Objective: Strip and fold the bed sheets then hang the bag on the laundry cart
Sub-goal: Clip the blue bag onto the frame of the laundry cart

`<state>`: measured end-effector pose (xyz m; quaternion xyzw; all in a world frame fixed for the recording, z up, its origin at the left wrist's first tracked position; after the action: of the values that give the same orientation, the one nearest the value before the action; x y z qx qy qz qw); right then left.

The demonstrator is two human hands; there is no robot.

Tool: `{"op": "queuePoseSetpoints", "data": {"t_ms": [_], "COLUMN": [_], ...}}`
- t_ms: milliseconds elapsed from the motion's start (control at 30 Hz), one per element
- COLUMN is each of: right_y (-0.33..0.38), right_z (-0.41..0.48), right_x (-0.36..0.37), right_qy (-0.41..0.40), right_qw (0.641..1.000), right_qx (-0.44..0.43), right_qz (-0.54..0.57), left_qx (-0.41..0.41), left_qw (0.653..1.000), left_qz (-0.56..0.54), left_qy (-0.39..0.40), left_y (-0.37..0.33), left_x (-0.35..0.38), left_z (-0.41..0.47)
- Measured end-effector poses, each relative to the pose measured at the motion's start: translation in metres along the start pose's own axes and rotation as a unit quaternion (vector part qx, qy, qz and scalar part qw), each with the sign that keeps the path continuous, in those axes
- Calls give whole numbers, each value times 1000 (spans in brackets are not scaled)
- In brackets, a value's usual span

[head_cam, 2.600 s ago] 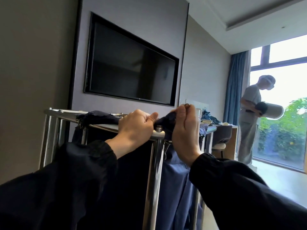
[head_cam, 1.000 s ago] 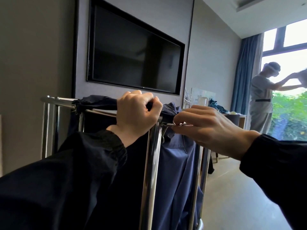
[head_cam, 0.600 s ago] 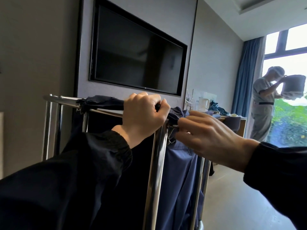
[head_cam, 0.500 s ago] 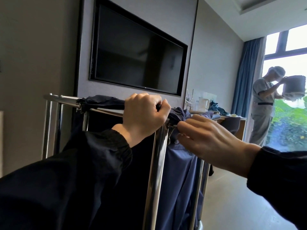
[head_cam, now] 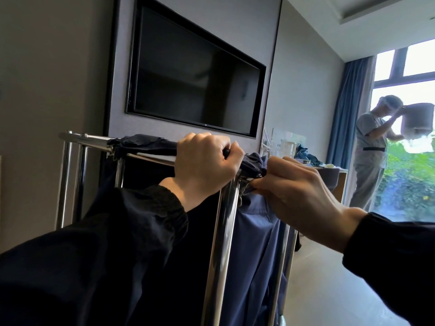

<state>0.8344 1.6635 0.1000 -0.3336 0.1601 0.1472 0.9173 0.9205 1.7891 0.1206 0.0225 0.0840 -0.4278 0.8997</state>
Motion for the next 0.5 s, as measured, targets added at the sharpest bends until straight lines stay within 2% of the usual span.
{"op": "queuePoseSetpoints", "data": {"t_ms": [133, 233, 400, 500], "right_y": [-4, -12, -23, -25], "right_z": [-5, -9, 5, 10], "right_x": [-6, -17, -17, -11], "right_qy": [-42, -90, -103, -86], "right_qw": [999, 994, 967, 930], "right_qx": [8, 60, 122, 193], "right_qz": [4, 9, 197, 300], "left_qx": [-7, -15, -14, -14], "left_qw": [1000, 1000, 1000, 1000], "left_qz": [-6, -5, -9, -12], "left_qy": [7, 4, 6, 6], "left_y": [0, 1, 0, 1], "left_x": [0, 0, 1, 1], "left_z": [0, 1, 1, 1]}}
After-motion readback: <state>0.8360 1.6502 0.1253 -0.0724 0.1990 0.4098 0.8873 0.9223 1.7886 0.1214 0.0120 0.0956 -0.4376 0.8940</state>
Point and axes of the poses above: each hand's wrist, its own z-axis towards the middle knuckle, its own x-axis out of the palm, y = z × x, the point moved 5 cm from there along z, towards the middle knuckle, and after that the axes turned 2 degrees about y, right-handed, at the moved point
